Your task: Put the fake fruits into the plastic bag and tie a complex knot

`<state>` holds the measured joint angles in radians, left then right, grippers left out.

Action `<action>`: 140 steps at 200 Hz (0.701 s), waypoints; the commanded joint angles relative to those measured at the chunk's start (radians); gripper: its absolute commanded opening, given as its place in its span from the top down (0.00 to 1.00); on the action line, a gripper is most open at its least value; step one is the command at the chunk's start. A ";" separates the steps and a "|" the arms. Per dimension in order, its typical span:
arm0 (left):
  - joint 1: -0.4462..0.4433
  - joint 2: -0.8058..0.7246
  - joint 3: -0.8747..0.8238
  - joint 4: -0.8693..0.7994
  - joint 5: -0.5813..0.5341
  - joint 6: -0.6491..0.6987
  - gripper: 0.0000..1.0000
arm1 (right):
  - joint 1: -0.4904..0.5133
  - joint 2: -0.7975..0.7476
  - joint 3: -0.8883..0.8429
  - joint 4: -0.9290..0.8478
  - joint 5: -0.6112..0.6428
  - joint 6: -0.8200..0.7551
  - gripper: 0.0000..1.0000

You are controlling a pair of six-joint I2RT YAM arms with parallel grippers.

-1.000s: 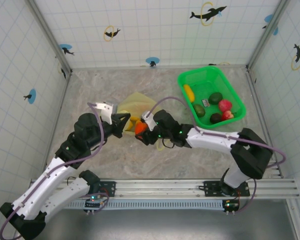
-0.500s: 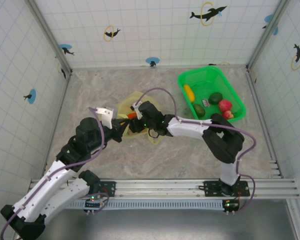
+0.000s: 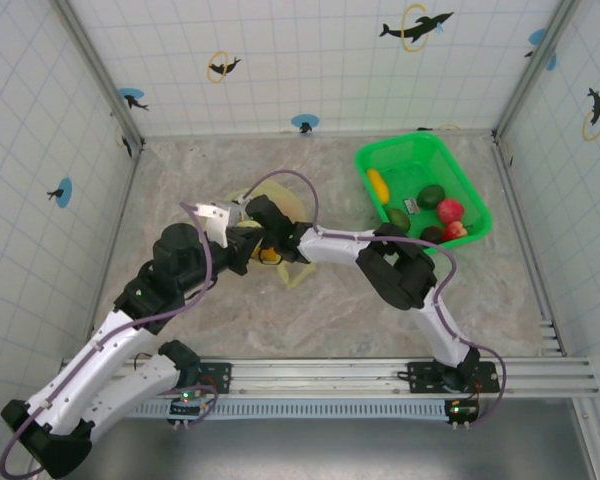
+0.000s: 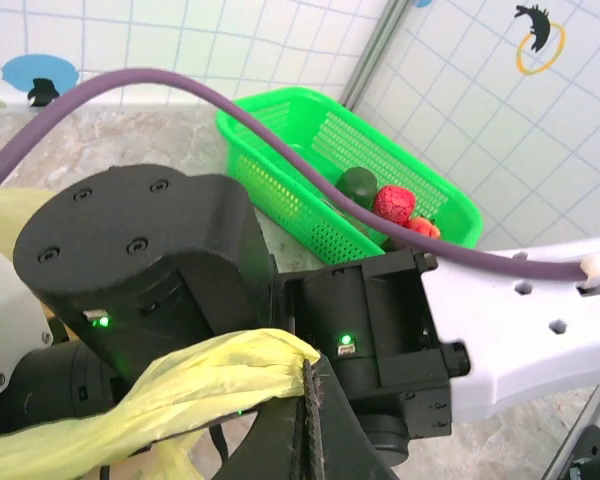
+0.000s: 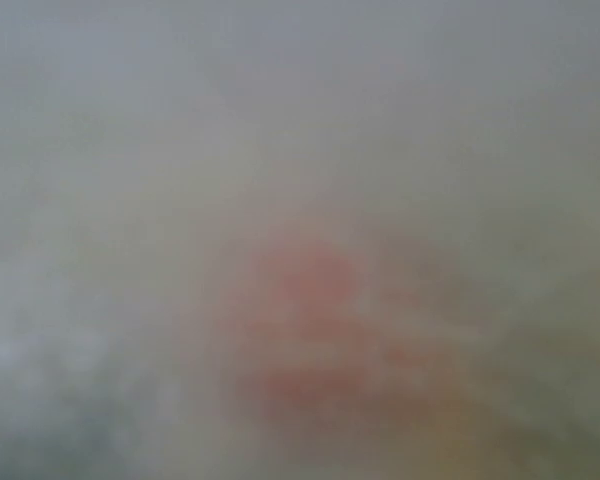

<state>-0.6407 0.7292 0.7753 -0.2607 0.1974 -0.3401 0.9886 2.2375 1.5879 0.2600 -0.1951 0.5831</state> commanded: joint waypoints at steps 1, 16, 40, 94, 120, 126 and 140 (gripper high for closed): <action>-0.008 -0.003 0.033 0.007 -0.001 0.016 1.00 | -0.008 -0.039 -0.037 0.077 -0.022 0.029 0.07; -0.008 -0.004 0.033 0.005 -0.002 0.019 1.00 | -0.018 -0.070 -0.075 0.081 -0.023 0.021 0.09; -0.007 -0.004 0.036 0.005 -0.006 0.022 1.00 | -0.034 -0.143 -0.162 0.125 -0.028 0.014 0.19; -0.007 -0.022 0.044 -0.014 -0.045 0.041 1.00 | -0.042 -0.310 -0.344 0.134 0.034 -0.031 0.71; -0.007 -0.023 0.047 -0.018 -0.056 0.042 1.00 | -0.041 -0.379 -0.439 0.142 0.055 -0.044 0.78; -0.008 -0.022 0.048 -0.021 -0.058 0.042 1.00 | -0.042 -0.396 -0.457 0.149 0.050 -0.047 0.80; -0.007 -0.021 0.052 -0.029 -0.068 0.042 1.00 | -0.042 -0.427 -0.478 0.141 0.019 -0.067 0.81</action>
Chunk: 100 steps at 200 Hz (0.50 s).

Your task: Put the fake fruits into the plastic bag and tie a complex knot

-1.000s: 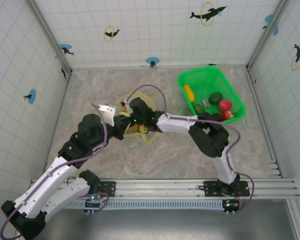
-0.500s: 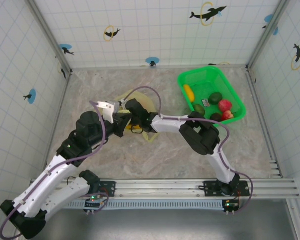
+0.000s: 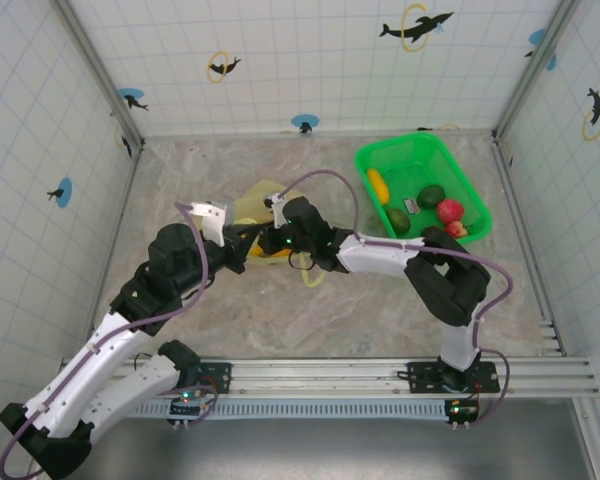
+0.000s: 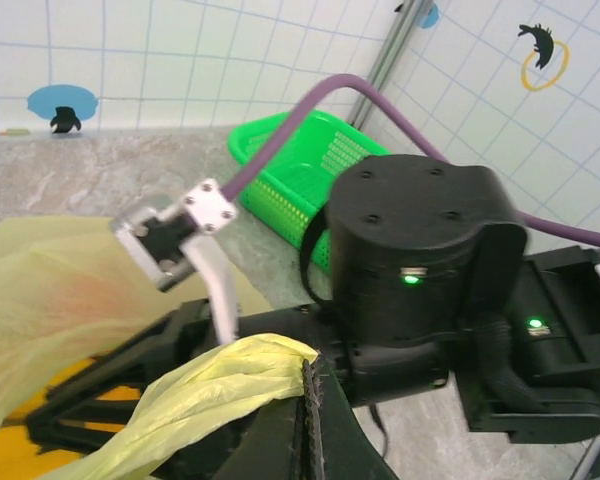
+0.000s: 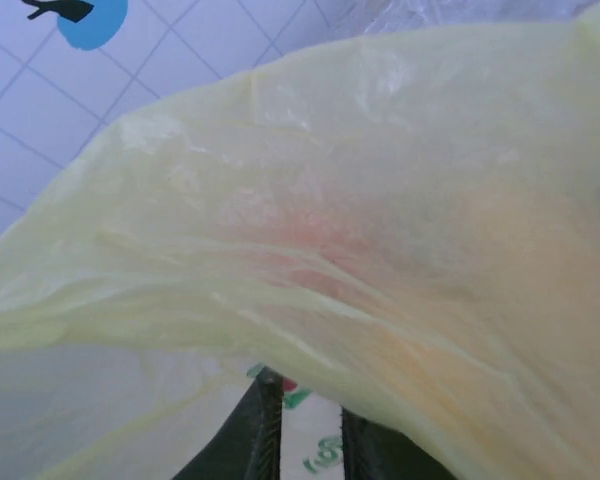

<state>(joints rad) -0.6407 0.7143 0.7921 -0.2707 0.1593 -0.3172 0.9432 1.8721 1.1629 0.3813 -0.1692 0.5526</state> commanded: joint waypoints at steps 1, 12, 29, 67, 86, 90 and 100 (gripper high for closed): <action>-0.007 -0.006 0.035 -0.019 -0.031 0.020 1.00 | 0.003 -0.063 -0.053 0.018 -0.009 -0.038 0.81; -0.008 -0.003 0.043 -0.022 -0.040 0.020 1.00 | 0.003 -0.087 -0.061 0.002 -0.032 -0.061 0.82; -0.008 0.003 0.052 -0.028 -0.052 0.021 1.00 | 0.003 -0.139 -0.092 -0.003 -0.044 -0.084 0.82; -0.008 0.001 0.060 -0.033 -0.089 0.026 1.00 | -0.029 -0.280 -0.198 0.045 -0.080 -0.087 0.75; -0.007 0.001 0.059 -0.040 -0.108 0.033 1.00 | -0.049 -0.363 -0.254 0.092 -0.113 -0.089 0.71; -0.007 0.001 0.059 -0.041 -0.111 0.035 1.00 | -0.052 -0.378 -0.263 0.095 -0.116 -0.091 0.70; -0.007 0.003 0.062 -0.042 -0.114 0.035 1.00 | -0.065 -0.420 -0.280 0.095 -0.118 -0.094 0.69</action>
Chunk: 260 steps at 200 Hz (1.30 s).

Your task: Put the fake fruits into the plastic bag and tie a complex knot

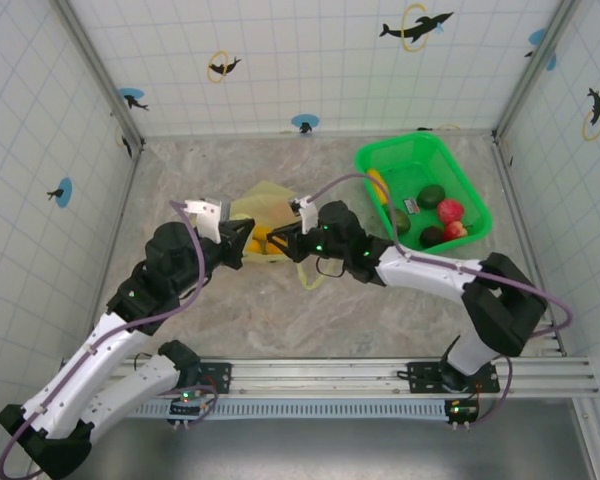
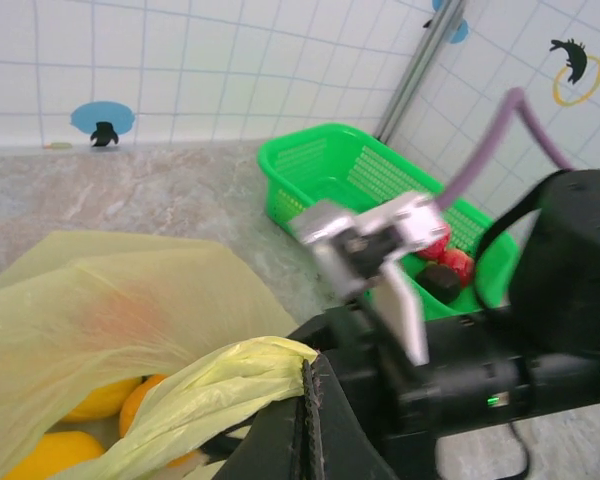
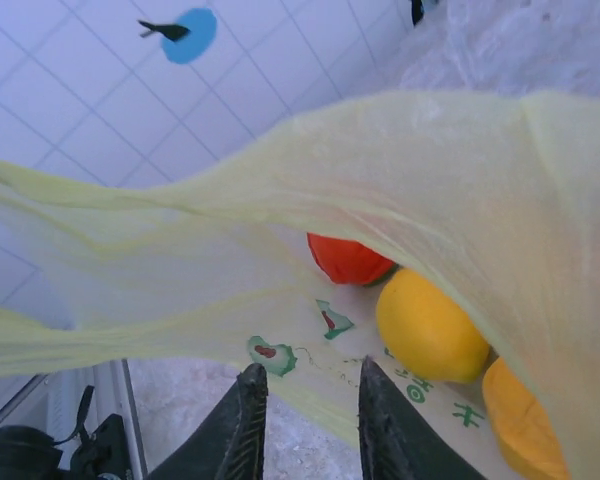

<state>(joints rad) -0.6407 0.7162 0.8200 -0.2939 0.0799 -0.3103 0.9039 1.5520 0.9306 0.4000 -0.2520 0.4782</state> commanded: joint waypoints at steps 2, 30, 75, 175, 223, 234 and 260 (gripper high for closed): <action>-0.007 0.002 0.033 -0.018 -0.034 0.028 1.00 | -0.029 -0.107 -0.051 0.075 -0.035 -0.020 0.69; -0.008 0.021 0.030 -0.008 -0.013 0.029 1.00 | -0.095 -0.211 -0.101 0.033 0.010 -0.024 0.68; -0.008 0.069 0.017 0.032 0.054 0.031 1.00 | -0.305 -0.318 -0.121 -0.233 0.249 -0.010 0.57; -0.011 0.126 -0.030 0.117 0.157 0.092 1.00 | -0.631 -0.019 0.286 -0.878 0.762 0.256 0.41; -0.029 0.083 -0.066 0.115 0.126 0.105 1.00 | -0.699 0.202 0.506 -1.011 0.787 0.289 0.35; -0.030 0.073 -0.074 0.120 0.125 0.105 1.00 | -0.715 0.236 0.541 -1.012 0.770 0.287 0.35; -0.031 0.065 -0.084 0.122 0.115 0.108 1.00 | -0.740 0.313 0.618 -1.038 0.743 0.302 0.34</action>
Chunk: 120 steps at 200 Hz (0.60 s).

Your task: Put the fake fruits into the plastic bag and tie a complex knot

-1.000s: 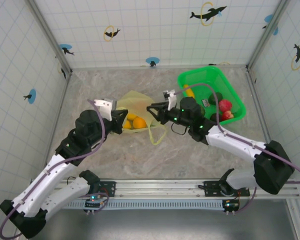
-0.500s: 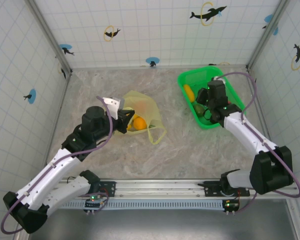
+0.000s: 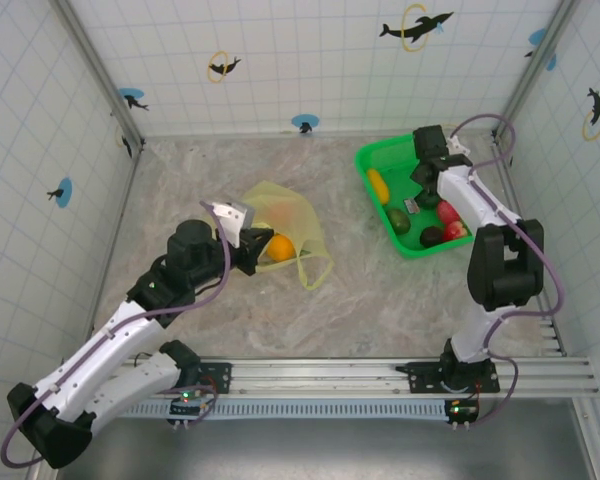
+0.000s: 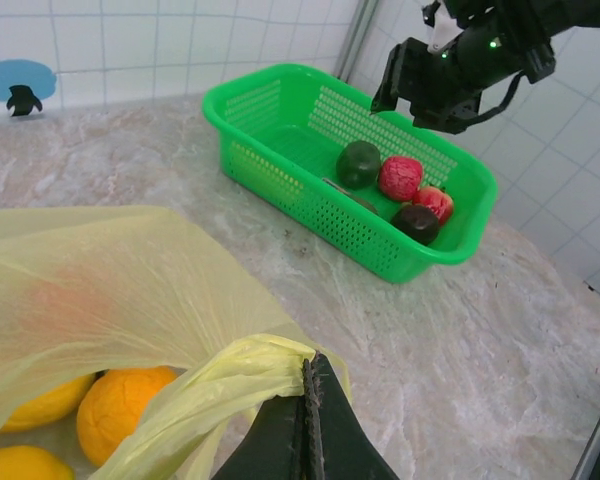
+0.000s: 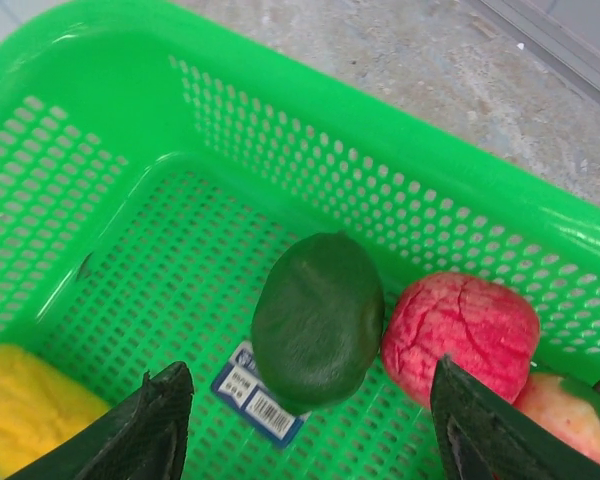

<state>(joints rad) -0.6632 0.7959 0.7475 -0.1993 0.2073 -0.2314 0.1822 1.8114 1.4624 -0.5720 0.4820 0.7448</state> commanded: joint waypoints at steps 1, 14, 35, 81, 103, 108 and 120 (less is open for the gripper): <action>-0.009 -0.016 -0.010 0.028 -0.012 0.030 1.00 | -0.019 0.056 0.088 -0.068 0.007 0.036 0.34; -0.010 -0.018 -0.007 0.028 -0.020 0.030 1.00 | -0.024 0.095 0.127 -0.088 -0.013 0.047 0.34; -0.013 -0.018 -0.010 0.026 -0.024 0.035 1.00 | -0.030 0.157 0.186 -0.129 -0.032 0.066 0.34; -0.015 -0.021 -0.005 0.018 -0.035 0.039 1.00 | -0.041 0.263 0.265 -0.184 -0.086 0.100 0.33; -0.015 -0.021 -0.002 0.014 -0.041 0.042 1.00 | -0.044 0.292 0.265 -0.186 -0.089 0.103 0.30; -0.015 -0.022 -0.001 0.013 -0.042 0.041 1.00 | -0.047 0.301 0.265 -0.185 -0.092 0.103 0.28; -0.015 -0.023 0.000 0.013 -0.042 0.043 1.00 | -0.053 0.316 0.265 -0.180 -0.104 0.099 0.26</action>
<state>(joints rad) -0.6689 0.7868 0.7464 -0.1932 0.1810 -0.2085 0.1432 2.0907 1.6817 -0.7177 0.3943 0.8249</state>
